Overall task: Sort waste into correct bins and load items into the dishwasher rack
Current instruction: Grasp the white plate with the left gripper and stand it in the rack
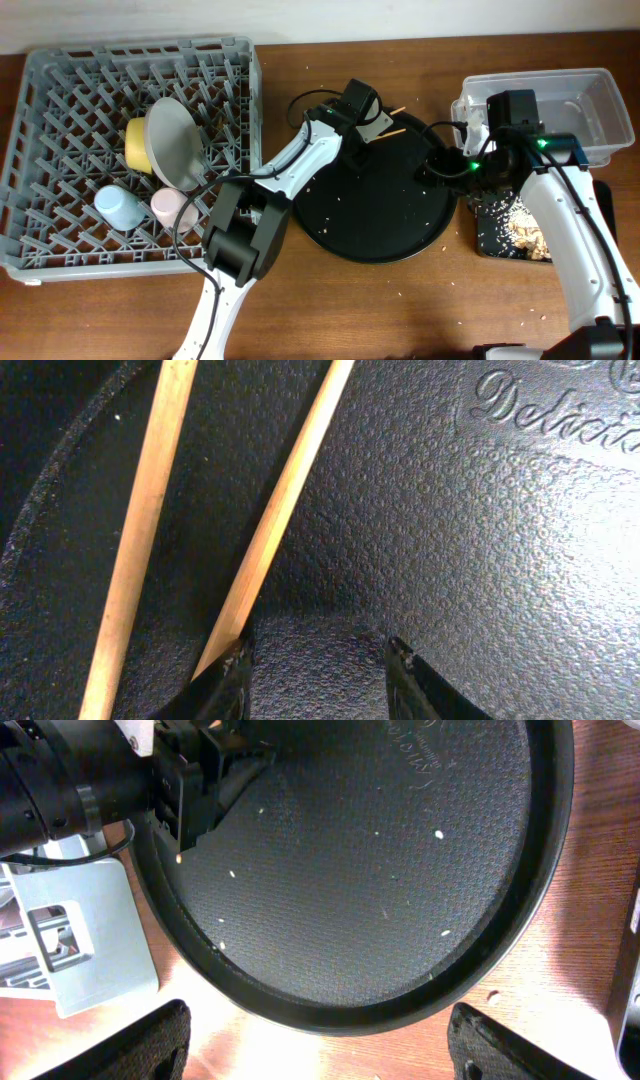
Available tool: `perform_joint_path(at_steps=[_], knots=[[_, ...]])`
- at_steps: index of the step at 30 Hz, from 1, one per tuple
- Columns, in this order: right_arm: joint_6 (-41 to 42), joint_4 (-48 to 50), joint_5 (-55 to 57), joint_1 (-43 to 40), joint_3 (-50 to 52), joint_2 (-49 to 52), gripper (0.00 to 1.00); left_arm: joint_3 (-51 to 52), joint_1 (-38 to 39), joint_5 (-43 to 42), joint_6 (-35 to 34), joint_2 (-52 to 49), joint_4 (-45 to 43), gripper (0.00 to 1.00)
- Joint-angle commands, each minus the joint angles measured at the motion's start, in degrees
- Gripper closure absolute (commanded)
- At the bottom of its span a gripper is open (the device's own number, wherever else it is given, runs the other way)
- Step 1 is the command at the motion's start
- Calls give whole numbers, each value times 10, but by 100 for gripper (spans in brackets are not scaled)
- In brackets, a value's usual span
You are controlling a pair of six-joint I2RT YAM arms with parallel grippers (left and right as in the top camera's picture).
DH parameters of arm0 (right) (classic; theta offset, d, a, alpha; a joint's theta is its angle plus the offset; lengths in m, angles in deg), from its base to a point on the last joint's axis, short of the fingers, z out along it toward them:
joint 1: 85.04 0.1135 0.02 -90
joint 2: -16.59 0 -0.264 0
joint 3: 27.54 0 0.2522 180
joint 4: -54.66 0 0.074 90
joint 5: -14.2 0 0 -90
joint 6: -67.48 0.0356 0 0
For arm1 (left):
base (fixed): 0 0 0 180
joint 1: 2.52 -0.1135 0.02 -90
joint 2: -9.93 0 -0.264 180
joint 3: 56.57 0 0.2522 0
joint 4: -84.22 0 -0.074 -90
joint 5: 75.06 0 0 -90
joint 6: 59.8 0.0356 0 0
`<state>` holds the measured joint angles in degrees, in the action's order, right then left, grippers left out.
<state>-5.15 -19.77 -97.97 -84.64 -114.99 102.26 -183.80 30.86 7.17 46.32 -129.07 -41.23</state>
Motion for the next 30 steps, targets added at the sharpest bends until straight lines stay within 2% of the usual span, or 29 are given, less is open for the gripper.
perform_joint_path(at_steps=[1, 7, 9, 12, 15, 21, 24, 25, 26, 30], knots=[[-6, 0, -1, 0, -5, -5, 17, 0, 3, 4, 7, -17, 9, 64], [-6, 0, -1, 0, -5, -5, 16, -14, 9, -7, 7, 36, 28, 64], [-6, 0, -1, 0, -5, -5, 17, -9, 8, 62, 9, 40, 17, 64], [-6, 0, -1, 0, -5, -5, 17, -8, 7, 63, 43, 39, 3, 63], [-6, 0, -1, 0, -5, -5, 16, 11, 3, 80, 44, 33, -35, 63], [-6, 0, -1, 0, -5, -5, 17, 15, 1, 75, 34, -23, -20, 66], [-6, 0, -1, 0, -5, -5, 17, 11, 2, 39, 32, -22, 29, 78], [-6, 0, -1, 0, -5, -5, 17, 8, 2, 37, 32, -22, 59, 94], [-6, 0, -1, 0, -5, -5, 17, 5, 1, 37, 32, -22, 69, 98], [-6, 2, -1, 0, -5, -5, 17, -68, 1, 37, 32, 1, 141, 100]])
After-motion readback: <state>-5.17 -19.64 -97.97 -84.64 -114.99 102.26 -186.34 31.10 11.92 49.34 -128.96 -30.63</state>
